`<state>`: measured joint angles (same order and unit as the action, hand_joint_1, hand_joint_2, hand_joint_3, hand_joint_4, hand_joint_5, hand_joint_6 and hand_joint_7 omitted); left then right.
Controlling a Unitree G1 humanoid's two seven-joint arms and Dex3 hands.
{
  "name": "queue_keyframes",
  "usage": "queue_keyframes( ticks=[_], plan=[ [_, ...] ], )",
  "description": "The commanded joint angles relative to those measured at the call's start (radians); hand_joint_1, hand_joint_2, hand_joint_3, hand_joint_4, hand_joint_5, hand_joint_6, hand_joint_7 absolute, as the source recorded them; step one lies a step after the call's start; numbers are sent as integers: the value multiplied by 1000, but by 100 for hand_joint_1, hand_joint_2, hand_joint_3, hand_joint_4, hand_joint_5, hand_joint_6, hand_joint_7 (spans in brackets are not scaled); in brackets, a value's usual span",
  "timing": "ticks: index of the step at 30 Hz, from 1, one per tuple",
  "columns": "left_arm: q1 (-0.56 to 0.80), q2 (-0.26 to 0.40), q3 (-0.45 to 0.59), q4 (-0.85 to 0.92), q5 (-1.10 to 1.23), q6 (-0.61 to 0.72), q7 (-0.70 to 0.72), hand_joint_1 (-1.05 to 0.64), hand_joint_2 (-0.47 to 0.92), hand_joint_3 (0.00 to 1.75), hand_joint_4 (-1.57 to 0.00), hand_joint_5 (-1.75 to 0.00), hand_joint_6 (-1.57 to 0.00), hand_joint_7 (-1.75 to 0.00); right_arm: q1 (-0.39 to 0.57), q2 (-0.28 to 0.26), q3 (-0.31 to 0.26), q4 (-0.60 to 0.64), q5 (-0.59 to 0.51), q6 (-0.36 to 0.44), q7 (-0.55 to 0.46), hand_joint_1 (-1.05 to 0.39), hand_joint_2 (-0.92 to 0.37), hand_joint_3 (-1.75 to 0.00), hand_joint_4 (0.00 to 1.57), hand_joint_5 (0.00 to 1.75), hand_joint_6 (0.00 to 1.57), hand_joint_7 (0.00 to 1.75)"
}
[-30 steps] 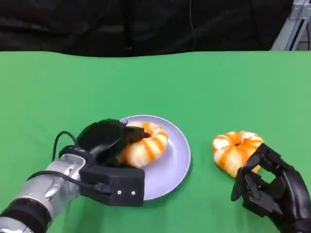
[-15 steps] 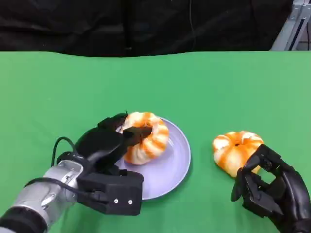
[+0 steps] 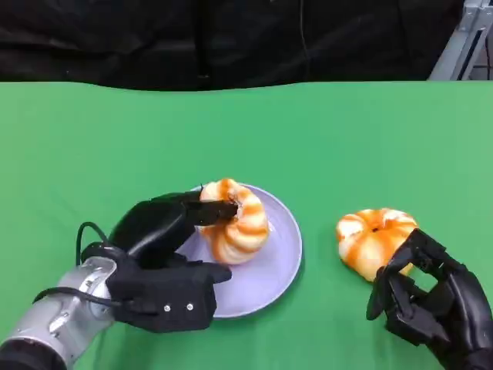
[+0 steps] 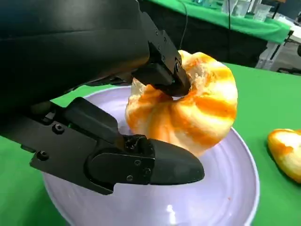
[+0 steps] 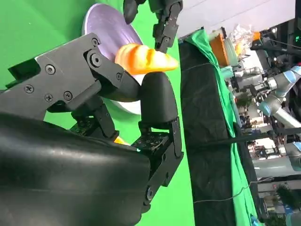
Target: Grasp the bread from the table and place it into the plate.
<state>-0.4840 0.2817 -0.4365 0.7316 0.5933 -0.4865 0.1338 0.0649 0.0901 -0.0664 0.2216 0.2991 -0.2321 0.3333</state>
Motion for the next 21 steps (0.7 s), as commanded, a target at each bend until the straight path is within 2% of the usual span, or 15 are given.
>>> queue_keyframes(
  ticks=[1, 9, 16, 21],
  plan=[
    [32, 39, 21, -73, -12, 8, -37, -105, 92, 49, -23, 0, -56, -2, 6, -5, -5, -18, -3, 10, -18, -14, -59, -109, 85, 175, 63, 170],
    [64, 65, 46, -227, -22, 50, -122, -105, 92, 53, -20, 0, -65, -4, -5, -15, -12, -6, 4, 13, -11, -13, -59, -110, 85, 175, 62, 171],
    [90, 84, 66, -357, 4, 90, -133, -105, 92, 58, -25, -2, -88, -10, -13, -12, -15, 21, 5, -30, 8, -12, -60, -109, 84, 175, 61, 169],
    [114, 87, 88, -427, -3, 123, -138, -105, 92, 60, -36, -6, -106, -10, -13, -14, -14, 26, 5, -30, 11, -14, -60, -110, 85, 175, 62, 169]
  ],
)
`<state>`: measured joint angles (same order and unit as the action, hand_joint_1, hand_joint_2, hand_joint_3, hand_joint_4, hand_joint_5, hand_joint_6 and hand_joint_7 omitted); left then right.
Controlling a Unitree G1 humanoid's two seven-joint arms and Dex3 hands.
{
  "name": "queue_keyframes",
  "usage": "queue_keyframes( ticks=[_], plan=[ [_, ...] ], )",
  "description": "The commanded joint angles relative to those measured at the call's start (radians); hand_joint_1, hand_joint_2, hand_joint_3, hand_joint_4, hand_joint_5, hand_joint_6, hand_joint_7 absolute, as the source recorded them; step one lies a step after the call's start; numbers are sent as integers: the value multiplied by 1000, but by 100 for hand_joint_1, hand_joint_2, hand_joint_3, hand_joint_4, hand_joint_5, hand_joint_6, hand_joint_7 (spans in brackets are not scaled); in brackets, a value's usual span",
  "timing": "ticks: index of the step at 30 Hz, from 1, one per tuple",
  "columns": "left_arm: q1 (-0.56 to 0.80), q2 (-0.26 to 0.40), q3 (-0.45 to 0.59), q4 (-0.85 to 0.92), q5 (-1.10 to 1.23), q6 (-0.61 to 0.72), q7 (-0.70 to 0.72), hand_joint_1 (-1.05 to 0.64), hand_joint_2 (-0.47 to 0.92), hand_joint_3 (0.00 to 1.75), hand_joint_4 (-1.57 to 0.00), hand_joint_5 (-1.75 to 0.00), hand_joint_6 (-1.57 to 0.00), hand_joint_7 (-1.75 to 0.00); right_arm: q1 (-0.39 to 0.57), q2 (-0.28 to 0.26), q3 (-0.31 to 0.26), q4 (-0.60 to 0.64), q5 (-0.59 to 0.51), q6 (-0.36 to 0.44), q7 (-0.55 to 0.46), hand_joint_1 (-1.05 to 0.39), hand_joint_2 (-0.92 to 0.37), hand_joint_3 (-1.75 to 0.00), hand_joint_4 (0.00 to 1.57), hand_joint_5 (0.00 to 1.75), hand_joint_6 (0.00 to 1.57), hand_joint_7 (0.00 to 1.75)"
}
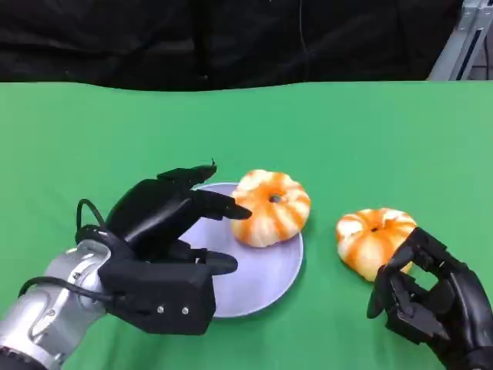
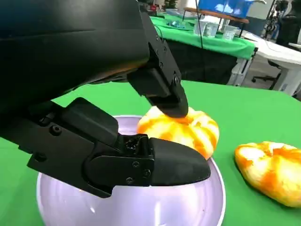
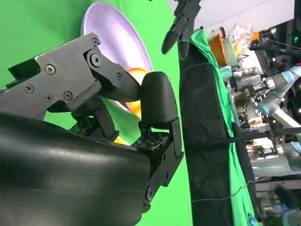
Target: Grasp the bread from the table and place it into the plate.
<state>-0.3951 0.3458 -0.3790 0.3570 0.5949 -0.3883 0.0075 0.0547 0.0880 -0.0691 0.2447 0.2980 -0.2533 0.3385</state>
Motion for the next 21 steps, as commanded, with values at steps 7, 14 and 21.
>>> queue_keyframes(
  ticks=[7, 14, 21],
  plan=[
    [75, -14, 85, -114, -73, 59, -11, -84, 92, 38, -59, -9, -111, -6, -3, -13, -14, 4, 15, -6, 14, -14, -59, -110, 84, 175, 61, 168],
    [137, -70, 192, -107, -512, 35, -250, -1, 92, 33, -98, -24, -101, -1, 1, -14, -10, -5, -1, -1, 0, -15, -58, -111, 85, 175, 62, 168],
    [232, -79, 296, -198, -828, 219, -462, 8, 63, 116, -84, -159, -99, -107, 6, -18, -6, -21, 1, 16, -5, -14, -59, -109, 84, 175, 63, 168]
  ],
)
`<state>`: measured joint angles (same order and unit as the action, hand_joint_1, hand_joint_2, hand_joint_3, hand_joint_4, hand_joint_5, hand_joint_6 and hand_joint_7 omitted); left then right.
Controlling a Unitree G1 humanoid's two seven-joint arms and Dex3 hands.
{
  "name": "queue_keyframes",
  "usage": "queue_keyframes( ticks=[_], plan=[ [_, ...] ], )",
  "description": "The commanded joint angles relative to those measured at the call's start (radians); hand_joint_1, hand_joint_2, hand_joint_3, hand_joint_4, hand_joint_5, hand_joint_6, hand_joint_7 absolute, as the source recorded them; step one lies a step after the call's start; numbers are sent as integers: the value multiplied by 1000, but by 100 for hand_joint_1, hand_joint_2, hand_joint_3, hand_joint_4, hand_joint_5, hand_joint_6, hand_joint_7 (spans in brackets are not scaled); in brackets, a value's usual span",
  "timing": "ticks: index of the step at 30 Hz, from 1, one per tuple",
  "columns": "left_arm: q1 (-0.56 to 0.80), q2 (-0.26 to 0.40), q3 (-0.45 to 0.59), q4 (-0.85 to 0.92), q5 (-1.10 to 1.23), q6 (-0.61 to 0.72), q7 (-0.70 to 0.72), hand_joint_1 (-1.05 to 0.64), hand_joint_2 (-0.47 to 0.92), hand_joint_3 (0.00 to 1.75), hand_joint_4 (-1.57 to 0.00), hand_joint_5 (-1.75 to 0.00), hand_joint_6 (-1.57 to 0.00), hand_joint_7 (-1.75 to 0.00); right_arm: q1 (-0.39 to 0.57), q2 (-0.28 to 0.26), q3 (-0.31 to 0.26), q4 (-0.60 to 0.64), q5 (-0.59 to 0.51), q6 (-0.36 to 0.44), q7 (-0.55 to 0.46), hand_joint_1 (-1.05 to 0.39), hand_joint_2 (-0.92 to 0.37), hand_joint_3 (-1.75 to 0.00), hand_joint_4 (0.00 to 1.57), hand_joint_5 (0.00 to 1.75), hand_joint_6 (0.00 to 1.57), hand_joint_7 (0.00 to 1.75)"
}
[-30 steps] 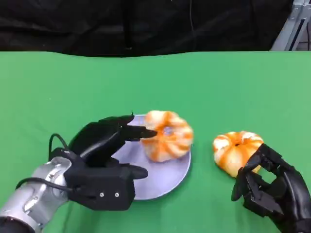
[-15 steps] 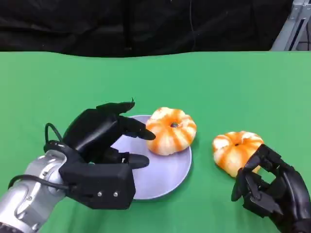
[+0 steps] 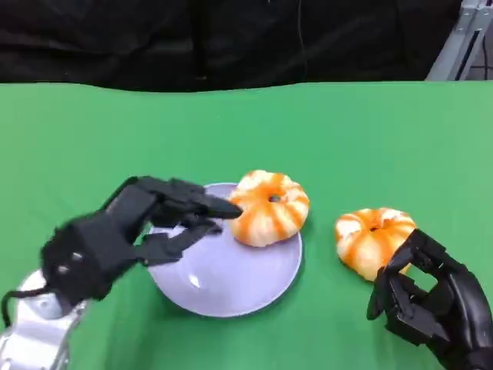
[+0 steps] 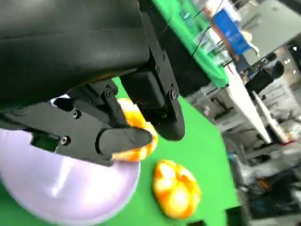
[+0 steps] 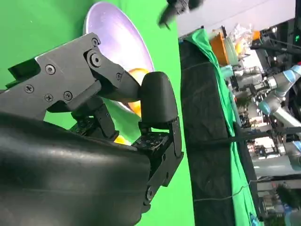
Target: Grasp the bread from the table and place it into the plate.
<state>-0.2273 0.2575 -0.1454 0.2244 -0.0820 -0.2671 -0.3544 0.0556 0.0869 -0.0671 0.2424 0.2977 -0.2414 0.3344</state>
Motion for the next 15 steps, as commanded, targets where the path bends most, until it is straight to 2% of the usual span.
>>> queue_keyframes(
  ticks=[1, 3, 5, 10, 15],
  plan=[
    [84, 15, 79, -88, -198, 137, -133, 6, 62, 121, -83, -167, -88, -133, 3, -17, -8, -16, -1, -2, 0, -14, -59, -109, 84, 175, 63, 168],
    [109, 22, 99, -119, -250, 191, -172, 6, 63, 122, -85, -173, -77, -163, 2, -17, -9, -15, -4, -5, -3, -14, -59, -109, 85, 175, 63, 169],
    [142, 31, 119, -151, -290, 252, -199, 6, 63, 122, -86, -174, -74, -171, 4, -16, -10, -18, -3, -3, -6, -14, -59, -109, 85, 175, 63, 170],
    [197, 37, 156, -153, -326, 280, -264, 10, 64, 124, -89, -175, -74, -175, 6, -16, -9, -26, -5, 10, -13, -15, -60, -108, 85, 175, 63, 170],
    [236, 37, 192, -95, -324, 262, -319, 9, 69, 115, -90, -175, -75, -175, 10, -15, -6, -35, -4, 16, -12, -14, -60, -109, 84, 175, 62, 169]
  ],
)
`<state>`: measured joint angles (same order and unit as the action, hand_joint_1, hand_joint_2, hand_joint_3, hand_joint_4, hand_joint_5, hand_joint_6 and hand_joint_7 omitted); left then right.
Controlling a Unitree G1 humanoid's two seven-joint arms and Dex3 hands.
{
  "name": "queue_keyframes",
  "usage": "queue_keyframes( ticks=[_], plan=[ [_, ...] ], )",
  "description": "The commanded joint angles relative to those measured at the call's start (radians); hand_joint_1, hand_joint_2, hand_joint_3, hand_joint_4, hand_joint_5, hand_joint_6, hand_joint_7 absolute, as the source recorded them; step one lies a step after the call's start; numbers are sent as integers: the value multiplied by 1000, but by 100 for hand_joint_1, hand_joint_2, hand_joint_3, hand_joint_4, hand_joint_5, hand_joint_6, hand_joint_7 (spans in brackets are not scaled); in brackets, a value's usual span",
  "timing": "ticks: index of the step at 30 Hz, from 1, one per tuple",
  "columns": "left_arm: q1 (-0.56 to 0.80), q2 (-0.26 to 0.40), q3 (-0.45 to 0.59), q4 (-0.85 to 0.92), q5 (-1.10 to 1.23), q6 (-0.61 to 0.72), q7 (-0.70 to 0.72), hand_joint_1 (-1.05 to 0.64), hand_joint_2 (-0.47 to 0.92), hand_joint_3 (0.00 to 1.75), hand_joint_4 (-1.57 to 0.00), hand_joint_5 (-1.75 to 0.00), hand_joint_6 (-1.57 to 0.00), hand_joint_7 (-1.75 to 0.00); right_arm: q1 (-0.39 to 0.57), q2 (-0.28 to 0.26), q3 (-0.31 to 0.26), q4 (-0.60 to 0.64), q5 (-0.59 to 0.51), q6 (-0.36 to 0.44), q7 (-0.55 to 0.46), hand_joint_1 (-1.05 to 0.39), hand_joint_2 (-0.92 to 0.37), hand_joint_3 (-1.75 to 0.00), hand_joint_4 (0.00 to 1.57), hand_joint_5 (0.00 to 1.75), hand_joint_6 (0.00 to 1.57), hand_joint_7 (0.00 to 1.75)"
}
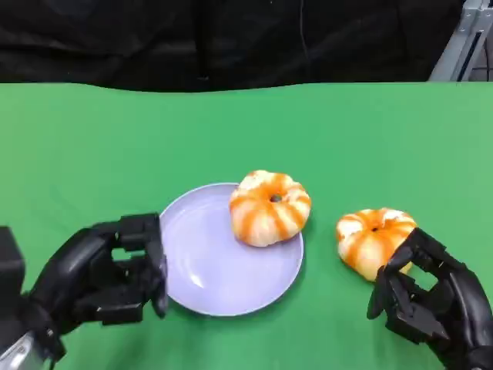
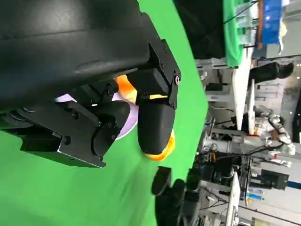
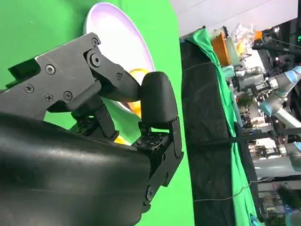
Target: Grasp the bread from the table and place it into the plate.
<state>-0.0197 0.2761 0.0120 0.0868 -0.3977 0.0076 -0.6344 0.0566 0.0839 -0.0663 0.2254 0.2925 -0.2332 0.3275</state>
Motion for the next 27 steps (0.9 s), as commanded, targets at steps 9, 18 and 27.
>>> queue_keyframes(
  ticks=[9, 18, 27],
  plan=[
    [30, -5, 62, 169, 28, -96, -54, 5, 67, 117, -85, -175, -71, -175, 9, -11, -7, -23, 6, 8, 6, -13, -59, -111, 83, 175, 60, 171],
    [41, -25, 72, 146, 60, -63, 15, 7, 66, 121, -82, -175, -69, -175, 9, -6, -3, -22, -8, 3, -4, -12, -60, -111, 85, 175, 61, 171],
    [58, -37, 70, 85, 77, -15, 76, 5, 65, 120, -81, -175, -68, -175, 9, -6, -5, -16, -2, -7, 6, -12, -60, -110, 85, 175, 61, 172]
  ],
)
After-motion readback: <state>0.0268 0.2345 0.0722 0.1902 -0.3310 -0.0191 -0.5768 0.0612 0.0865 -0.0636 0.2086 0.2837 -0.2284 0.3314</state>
